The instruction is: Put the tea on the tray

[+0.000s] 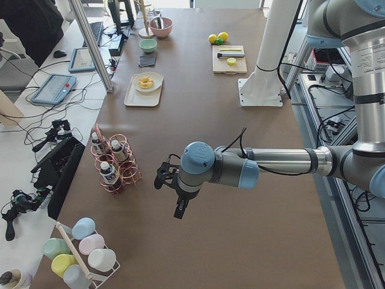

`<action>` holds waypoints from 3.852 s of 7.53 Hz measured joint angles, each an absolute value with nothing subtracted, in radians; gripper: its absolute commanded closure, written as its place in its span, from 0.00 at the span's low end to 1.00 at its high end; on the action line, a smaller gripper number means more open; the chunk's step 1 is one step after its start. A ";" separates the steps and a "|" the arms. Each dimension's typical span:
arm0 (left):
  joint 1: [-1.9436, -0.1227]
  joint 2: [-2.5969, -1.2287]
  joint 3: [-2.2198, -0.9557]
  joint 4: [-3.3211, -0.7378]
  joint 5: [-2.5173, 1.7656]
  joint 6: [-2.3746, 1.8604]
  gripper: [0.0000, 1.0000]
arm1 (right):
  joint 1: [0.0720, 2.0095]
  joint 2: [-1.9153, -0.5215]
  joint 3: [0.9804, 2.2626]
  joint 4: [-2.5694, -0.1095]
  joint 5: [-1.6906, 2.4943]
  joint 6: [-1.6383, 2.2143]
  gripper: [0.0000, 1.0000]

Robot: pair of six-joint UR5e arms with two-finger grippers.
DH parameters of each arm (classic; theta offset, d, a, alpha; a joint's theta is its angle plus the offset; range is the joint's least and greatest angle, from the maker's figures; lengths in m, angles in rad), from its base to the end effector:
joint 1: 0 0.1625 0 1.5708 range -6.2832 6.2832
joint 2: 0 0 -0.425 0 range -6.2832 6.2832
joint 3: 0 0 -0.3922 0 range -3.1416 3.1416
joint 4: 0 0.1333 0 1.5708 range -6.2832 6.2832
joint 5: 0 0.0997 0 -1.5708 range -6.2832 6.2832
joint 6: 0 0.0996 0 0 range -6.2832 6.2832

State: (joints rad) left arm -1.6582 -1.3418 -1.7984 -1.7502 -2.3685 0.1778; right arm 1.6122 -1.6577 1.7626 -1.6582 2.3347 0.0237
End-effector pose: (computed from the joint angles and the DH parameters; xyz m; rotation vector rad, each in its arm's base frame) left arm -0.0972 -0.3992 0.6278 0.2724 0.7670 0.1564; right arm 0.0831 -0.4510 0.6150 0.0234 -0.7638 0.0552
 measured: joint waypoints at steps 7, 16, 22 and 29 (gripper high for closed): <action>-1.655 -1.335 -1.815 -1.896 -2.428 0.173 0.02 | 1.612 -1.666 1.771 -1.657 2.338 0.022 0.00; -1.437 -1.545 -1.706 -2.472 -2.441 -0.506 0.02 | 1.614 -1.679 1.771 -1.658 2.334 0.026 0.00; -1.202 -1.642 -1.635 -2.491 -1.938 -0.819 0.02 | 1.614 -1.678 1.764 -1.658 2.333 0.031 0.00; -1.141 -1.796 -1.500 -2.495 -1.780 -0.827 0.10 | 1.614 -1.677 1.763 -1.659 2.333 0.031 0.00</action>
